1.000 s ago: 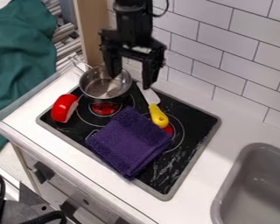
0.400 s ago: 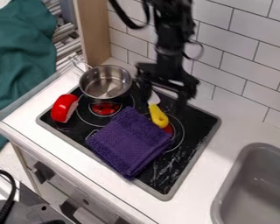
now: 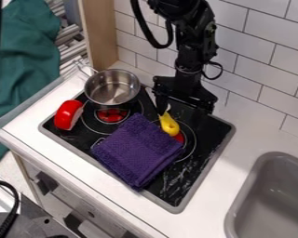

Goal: Put the yellow knife on the purple cloth

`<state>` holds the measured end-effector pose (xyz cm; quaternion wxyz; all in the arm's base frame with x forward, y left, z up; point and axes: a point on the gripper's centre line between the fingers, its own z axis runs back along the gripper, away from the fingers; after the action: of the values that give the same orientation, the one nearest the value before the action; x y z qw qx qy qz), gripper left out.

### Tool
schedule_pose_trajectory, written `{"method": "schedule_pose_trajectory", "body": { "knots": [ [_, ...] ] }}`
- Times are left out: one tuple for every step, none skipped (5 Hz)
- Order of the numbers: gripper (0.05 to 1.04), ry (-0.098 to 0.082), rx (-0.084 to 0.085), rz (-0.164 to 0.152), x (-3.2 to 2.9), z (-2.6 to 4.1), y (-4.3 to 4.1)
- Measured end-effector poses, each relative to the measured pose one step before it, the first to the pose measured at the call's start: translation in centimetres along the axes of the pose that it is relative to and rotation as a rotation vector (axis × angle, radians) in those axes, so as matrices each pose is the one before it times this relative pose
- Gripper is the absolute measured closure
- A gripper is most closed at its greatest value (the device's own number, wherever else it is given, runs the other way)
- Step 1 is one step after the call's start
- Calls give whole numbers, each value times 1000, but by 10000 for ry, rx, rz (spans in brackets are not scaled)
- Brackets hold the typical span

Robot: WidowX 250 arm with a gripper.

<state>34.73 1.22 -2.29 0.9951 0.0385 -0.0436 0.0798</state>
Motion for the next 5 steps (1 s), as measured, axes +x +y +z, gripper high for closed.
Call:
{"method": "schedule_pose_trajectory", "body": {
  "knots": [
    [75,-152,298,28,742,220,1515],
    [75,61,198,62,-12,-24,772],
    [75,67,-287,136,365,-182,-378],
    [75,354,-208,159,-81,-739,-258],
    [75,255,-561,569,631,-238,-234]
  ]
}}
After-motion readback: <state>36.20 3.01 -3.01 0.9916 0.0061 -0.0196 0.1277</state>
